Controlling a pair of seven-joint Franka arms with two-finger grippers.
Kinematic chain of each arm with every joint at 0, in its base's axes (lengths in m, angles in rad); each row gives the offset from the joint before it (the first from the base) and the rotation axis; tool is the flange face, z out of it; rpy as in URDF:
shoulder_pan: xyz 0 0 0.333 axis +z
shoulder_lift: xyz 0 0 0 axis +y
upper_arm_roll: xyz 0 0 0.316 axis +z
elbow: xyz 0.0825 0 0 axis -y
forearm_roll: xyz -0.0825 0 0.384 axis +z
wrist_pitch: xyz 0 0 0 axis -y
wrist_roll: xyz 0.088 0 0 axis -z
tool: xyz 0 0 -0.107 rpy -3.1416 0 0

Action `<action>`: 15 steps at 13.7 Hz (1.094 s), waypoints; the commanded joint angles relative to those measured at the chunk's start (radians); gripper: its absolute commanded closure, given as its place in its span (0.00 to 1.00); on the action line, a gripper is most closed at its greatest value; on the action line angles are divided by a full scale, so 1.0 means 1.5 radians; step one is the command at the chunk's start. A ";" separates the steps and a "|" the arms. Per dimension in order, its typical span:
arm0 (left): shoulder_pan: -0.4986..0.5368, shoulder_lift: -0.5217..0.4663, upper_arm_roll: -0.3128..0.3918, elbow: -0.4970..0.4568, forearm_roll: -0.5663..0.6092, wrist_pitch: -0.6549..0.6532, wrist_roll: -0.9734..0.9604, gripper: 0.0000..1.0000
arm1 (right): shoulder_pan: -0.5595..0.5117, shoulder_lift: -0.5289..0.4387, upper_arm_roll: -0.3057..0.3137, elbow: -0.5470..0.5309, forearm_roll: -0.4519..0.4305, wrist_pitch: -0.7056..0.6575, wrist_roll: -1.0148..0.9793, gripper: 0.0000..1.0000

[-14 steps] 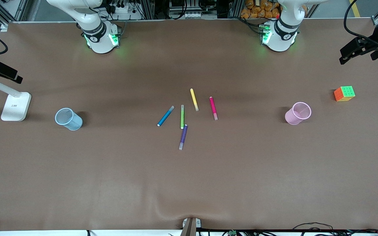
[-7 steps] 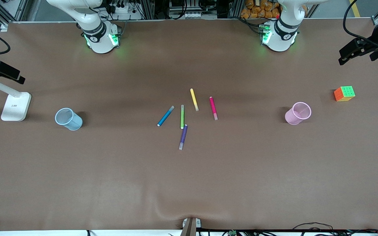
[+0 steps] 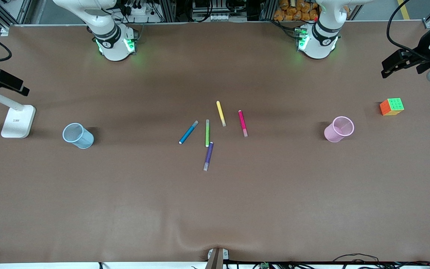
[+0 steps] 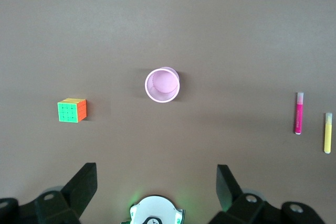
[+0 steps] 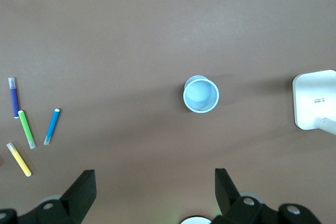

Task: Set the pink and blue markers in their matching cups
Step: 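Move the left gripper from the pink cup toward the markers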

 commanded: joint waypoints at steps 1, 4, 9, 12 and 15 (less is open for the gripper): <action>-0.001 0.004 -0.012 0.011 -0.003 -0.002 -0.007 0.00 | -0.007 -0.005 0.003 0.001 0.011 0.000 -0.005 0.00; 0.000 0.004 -0.027 -0.007 -0.003 -0.003 -0.007 0.00 | -0.012 -0.005 0.000 0.001 0.011 -0.001 -0.005 0.00; 0.004 0.004 -0.031 -0.016 -0.004 -0.006 -0.006 0.00 | -0.011 0.014 0.000 0.002 0.023 -0.001 -0.007 0.00; 0.004 0.005 -0.031 -0.017 -0.004 -0.005 -0.006 0.00 | -0.008 0.037 0.000 0.005 0.022 -0.002 -0.007 0.00; 0.000 0.016 -0.042 -0.033 -0.016 -0.004 -0.009 0.00 | -0.012 0.067 0.000 0.005 0.021 -0.005 -0.008 0.00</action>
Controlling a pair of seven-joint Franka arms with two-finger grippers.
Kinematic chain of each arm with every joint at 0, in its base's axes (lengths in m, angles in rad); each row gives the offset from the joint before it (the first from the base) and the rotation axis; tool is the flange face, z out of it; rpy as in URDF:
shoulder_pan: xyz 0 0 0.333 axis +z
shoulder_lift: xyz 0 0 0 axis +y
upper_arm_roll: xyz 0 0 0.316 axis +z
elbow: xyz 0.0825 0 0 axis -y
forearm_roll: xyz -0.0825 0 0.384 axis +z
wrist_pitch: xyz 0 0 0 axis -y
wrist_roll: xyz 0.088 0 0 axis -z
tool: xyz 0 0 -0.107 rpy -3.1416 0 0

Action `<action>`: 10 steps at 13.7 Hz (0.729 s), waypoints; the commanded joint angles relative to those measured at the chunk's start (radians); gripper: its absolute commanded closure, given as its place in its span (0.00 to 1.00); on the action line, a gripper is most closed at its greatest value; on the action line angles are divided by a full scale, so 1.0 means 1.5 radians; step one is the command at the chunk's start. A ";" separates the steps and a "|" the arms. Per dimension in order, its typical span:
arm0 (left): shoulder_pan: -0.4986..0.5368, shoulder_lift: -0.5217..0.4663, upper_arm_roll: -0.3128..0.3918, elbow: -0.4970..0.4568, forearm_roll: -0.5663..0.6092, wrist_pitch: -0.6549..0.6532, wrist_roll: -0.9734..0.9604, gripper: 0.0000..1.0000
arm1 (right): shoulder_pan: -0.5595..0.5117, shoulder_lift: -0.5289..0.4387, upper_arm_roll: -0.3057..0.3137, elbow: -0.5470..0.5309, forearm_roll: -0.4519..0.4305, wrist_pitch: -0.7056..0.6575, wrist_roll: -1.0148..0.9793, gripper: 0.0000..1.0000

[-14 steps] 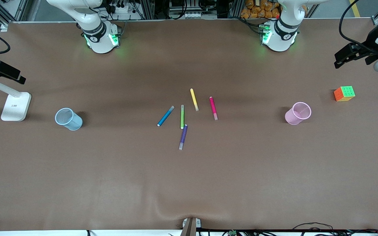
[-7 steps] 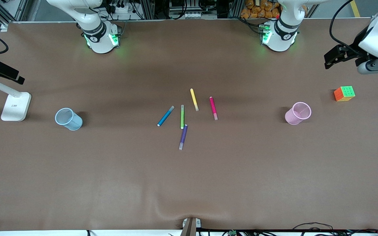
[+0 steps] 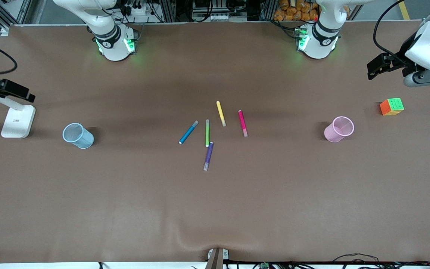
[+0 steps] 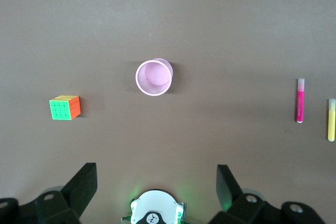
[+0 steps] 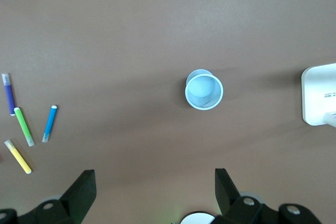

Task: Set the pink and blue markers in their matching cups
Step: 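Move the left gripper from the pink cup toward the markers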

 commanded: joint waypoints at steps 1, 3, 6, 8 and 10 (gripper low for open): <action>0.000 0.007 -0.020 -0.014 -0.018 0.001 -0.015 0.00 | -0.011 0.022 0.003 0.007 0.010 -0.006 -0.008 0.00; -0.003 0.015 -0.029 -0.027 -0.028 0.023 -0.021 0.00 | -0.007 0.025 0.002 0.007 0.006 -0.010 -0.001 0.00; -0.002 0.021 -0.071 -0.059 -0.029 0.068 -0.091 0.00 | -0.001 0.024 0.002 0.007 0.006 -0.010 0.002 0.00; -0.002 0.039 -0.086 -0.059 -0.025 0.077 -0.117 0.00 | 0.001 0.024 0.004 0.008 0.006 -0.008 0.001 0.00; -0.003 0.064 -0.098 -0.060 -0.028 0.098 -0.133 0.00 | 0.001 0.026 0.005 0.019 0.011 -0.002 0.002 0.00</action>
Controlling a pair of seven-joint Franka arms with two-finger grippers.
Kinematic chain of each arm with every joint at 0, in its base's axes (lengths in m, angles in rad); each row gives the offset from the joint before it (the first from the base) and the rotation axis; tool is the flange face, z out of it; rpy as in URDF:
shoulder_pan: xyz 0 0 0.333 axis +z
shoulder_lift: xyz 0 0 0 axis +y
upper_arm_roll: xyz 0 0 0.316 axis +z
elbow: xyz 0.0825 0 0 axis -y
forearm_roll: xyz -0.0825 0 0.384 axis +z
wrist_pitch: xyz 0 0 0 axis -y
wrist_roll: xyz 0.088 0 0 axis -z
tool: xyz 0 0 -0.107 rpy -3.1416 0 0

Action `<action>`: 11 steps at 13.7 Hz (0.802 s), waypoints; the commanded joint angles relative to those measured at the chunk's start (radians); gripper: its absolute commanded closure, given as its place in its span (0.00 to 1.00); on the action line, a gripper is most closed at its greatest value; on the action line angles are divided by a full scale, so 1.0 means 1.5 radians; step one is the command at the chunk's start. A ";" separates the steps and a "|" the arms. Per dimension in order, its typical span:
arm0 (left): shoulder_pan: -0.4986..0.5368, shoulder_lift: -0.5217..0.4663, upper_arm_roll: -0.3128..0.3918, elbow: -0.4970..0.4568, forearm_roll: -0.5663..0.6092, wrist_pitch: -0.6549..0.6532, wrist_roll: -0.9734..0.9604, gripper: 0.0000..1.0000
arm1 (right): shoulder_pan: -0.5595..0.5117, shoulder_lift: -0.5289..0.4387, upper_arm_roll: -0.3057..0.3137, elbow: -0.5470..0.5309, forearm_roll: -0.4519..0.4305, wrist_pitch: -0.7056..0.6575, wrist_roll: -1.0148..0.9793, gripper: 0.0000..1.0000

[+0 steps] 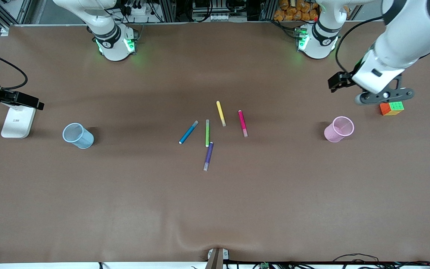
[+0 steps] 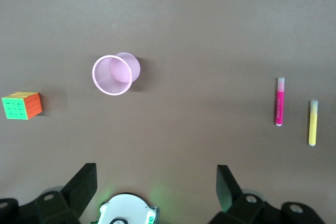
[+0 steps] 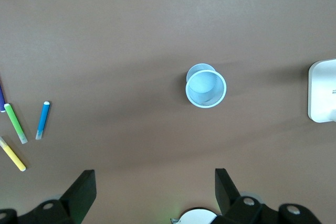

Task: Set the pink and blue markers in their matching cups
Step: 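Move the left gripper from the pink cup toward the markers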

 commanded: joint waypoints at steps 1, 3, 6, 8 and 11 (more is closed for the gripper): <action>0.002 0.034 -0.016 -0.001 -0.006 0.026 -0.021 0.00 | -0.001 0.001 0.003 0.015 0.009 -0.001 -0.002 0.00; -0.002 0.074 -0.023 0.007 -0.009 0.024 -0.068 0.00 | -0.001 0.002 0.004 0.015 0.009 -0.001 -0.006 0.00; -0.026 0.142 -0.046 0.039 -0.022 0.023 -0.148 0.00 | 0.000 0.003 0.005 0.015 0.010 -0.001 -0.007 0.00; -0.063 0.181 -0.046 0.062 -0.022 0.022 -0.213 0.00 | 0.018 0.002 0.004 0.016 0.008 -0.001 -0.006 0.00; -0.110 0.225 -0.046 0.073 -0.025 0.023 -0.282 0.00 | 0.060 0.003 0.004 0.013 0.001 0.049 0.005 0.00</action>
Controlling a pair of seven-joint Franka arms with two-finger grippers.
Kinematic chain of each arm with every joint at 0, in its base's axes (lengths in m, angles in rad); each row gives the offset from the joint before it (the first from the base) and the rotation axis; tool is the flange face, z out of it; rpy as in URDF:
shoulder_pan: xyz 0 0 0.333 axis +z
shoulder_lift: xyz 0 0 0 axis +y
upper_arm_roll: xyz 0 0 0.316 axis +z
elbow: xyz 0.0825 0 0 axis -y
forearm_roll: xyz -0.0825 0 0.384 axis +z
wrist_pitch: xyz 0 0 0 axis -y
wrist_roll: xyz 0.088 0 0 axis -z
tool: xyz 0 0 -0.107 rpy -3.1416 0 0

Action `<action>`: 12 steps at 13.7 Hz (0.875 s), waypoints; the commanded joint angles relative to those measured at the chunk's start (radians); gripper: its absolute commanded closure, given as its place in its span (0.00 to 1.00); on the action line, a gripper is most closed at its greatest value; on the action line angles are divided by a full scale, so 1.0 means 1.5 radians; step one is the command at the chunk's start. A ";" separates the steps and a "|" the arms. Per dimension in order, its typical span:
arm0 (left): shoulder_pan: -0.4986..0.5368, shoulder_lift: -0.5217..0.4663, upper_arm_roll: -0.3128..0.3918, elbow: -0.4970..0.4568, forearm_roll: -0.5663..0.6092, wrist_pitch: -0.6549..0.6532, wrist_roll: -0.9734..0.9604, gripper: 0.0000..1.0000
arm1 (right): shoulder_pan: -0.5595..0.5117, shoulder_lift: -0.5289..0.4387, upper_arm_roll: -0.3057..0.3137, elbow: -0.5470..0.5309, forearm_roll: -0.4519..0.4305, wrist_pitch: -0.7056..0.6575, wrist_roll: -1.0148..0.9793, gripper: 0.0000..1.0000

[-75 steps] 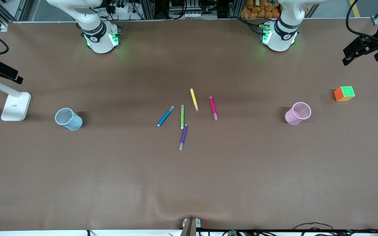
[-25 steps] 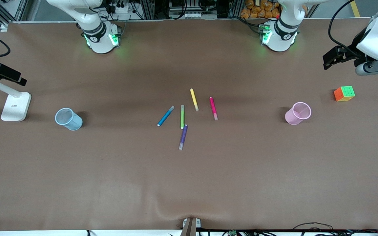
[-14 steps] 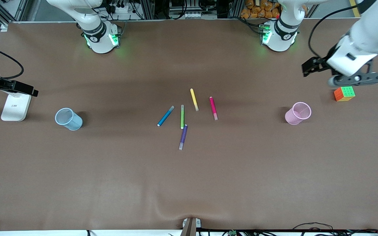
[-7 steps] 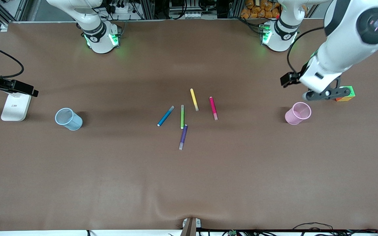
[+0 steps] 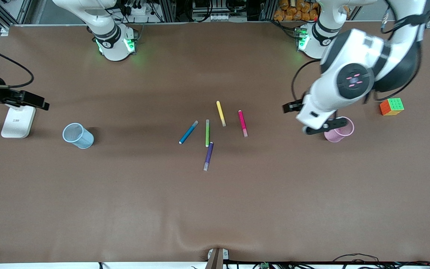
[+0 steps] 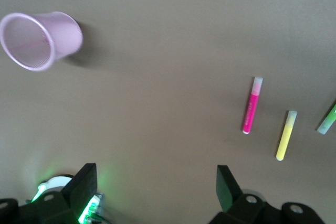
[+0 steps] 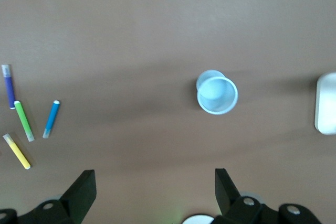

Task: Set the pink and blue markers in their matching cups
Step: 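Lower the left gripper onto the pink marker while the right gripper advances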

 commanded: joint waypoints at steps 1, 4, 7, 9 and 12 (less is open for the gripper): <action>-0.027 0.047 -0.001 0.032 -0.021 -0.010 -0.042 0.00 | 0.034 0.003 -0.001 0.005 -0.001 0.041 0.011 0.00; -0.048 0.088 -0.001 0.032 -0.044 0.005 -0.046 0.00 | 0.082 0.003 -0.001 0.003 -0.003 0.075 0.102 0.00; -0.071 0.126 -0.001 0.033 -0.047 0.007 -0.046 0.00 | 0.100 0.005 -0.001 0.001 -0.006 0.072 0.193 0.00; -0.084 0.149 -0.001 0.033 -0.047 0.022 -0.061 0.00 | 0.101 0.005 -0.001 0.001 -0.009 0.077 0.205 0.00; -0.117 0.181 0.000 0.033 -0.046 0.068 -0.119 0.00 | 0.099 0.008 -0.001 0.001 -0.018 0.086 0.283 0.00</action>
